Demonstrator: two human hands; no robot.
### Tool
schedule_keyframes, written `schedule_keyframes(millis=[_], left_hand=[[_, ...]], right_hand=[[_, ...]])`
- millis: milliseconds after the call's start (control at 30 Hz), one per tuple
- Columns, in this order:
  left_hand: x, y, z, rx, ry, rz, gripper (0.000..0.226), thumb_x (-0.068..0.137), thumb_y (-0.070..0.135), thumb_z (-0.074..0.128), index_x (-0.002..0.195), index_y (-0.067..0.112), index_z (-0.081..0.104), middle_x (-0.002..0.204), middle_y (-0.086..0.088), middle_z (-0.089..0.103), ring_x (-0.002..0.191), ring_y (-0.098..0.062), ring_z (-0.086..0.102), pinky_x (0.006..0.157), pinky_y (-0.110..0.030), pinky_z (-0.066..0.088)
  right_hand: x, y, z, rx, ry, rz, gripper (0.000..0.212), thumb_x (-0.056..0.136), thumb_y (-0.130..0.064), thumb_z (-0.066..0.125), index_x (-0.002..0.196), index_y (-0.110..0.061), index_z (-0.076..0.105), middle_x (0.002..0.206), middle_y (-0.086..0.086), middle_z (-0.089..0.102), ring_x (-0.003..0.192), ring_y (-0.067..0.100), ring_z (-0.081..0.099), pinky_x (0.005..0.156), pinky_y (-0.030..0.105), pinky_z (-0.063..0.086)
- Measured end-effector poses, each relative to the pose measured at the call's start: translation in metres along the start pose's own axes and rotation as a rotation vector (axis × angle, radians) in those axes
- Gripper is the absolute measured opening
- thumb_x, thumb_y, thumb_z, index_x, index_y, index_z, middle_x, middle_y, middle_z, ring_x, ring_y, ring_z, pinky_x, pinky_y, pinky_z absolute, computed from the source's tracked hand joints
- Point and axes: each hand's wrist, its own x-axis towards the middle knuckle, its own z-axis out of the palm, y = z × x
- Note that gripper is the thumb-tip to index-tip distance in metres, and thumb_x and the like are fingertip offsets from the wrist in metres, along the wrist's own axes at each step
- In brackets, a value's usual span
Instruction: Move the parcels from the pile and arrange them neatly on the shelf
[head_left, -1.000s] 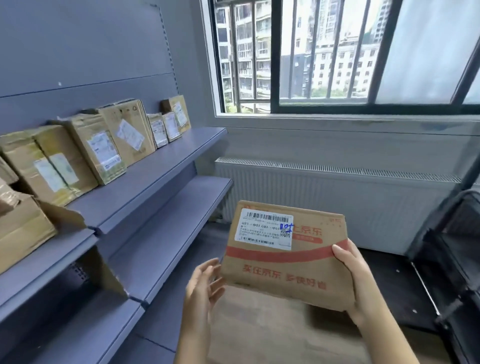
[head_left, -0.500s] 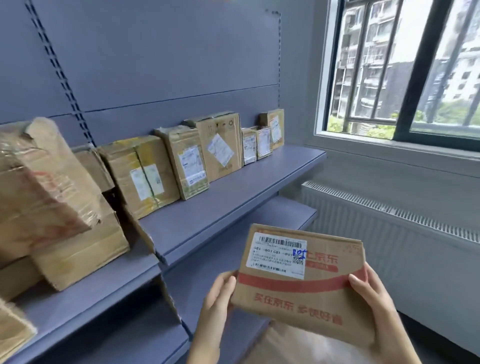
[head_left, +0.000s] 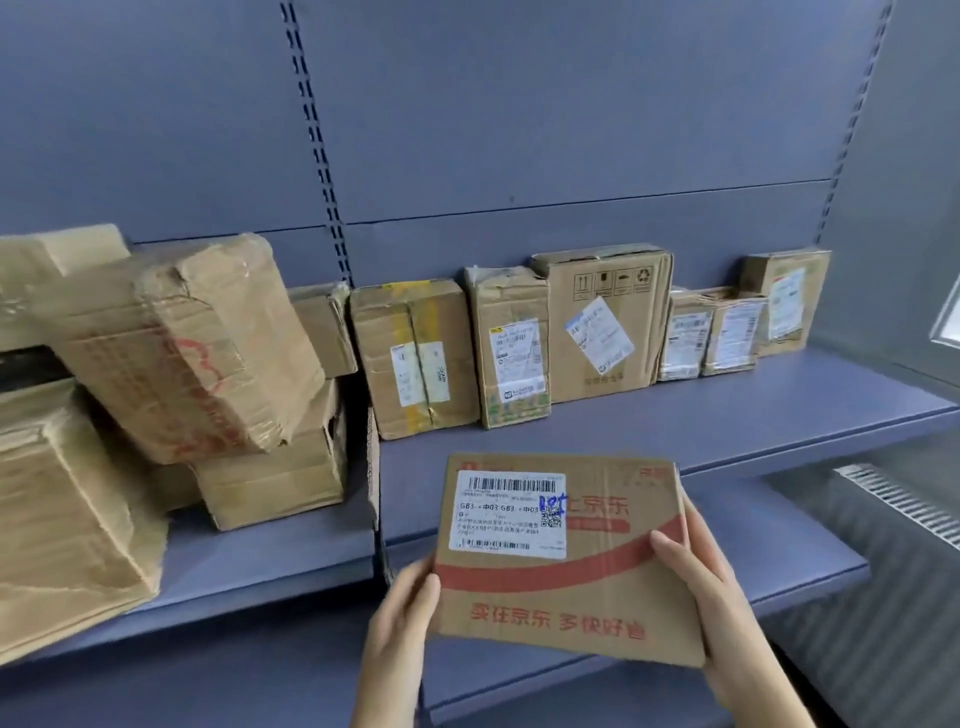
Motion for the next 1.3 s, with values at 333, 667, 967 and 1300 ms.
schedule_keyframes(millis=[333,667,967,1300], left_hand=[[0.046,0.022,0.001,0.243,0.181,0.126,0.025,0.096,0.003,0.05,0.103,0.024,0.061,0.097,0.013,0.072,0.087,0.01,0.064,0.07,-0.005,0.045],[0.115,0.036,-0.002,0.72,0.244,0.148,0.038,0.089,0.001,0.055,0.112,0.025,0.036,0.114,0.007,0.055,0.095,-0.01,0.051,0.066,-0.014,0.038],[0.149,0.057,-0.014,0.635,0.114,0.153,0.051,0.092,0.012,0.056,0.131,0.031,0.029,0.13,0.009,0.055,0.121,-0.009,0.05,0.101,-0.03,0.041],[0.18,0.064,-0.028,0.59,0.103,0.25,0.083,0.095,0.018,0.052,0.138,0.063,-0.003,0.138,0.017,0.036,0.086,0.016,0.054,0.066,-0.013,0.043]], right_hand=[[0.094,0.011,0.035,-0.202,-0.021,-0.055,0.065,0.074,-0.053,0.064,0.134,-0.056,0.041,0.139,-0.016,0.05,0.122,0.008,0.054,0.103,0.046,0.046],[0.154,0.048,0.062,-0.298,-0.118,-0.157,0.075,0.087,-0.015,0.069,0.132,-0.063,0.033,0.118,-0.026,0.062,0.11,-0.004,0.059,0.076,0.017,0.055],[0.182,0.068,0.077,-0.362,-0.085,-0.217,0.082,0.086,-0.004,0.07,0.131,-0.062,0.034,0.127,-0.029,0.056,0.123,-0.009,0.047,0.085,0.006,0.046],[0.199,0.074,0.093,-0.43,-0.072,-0.256,0.086,0.087,-0.002,0.066,0.133,-0.064,0.028,0.132,-0.024,0.054,0.125,-0.005,0.047,0.098,0.026,0.048]])
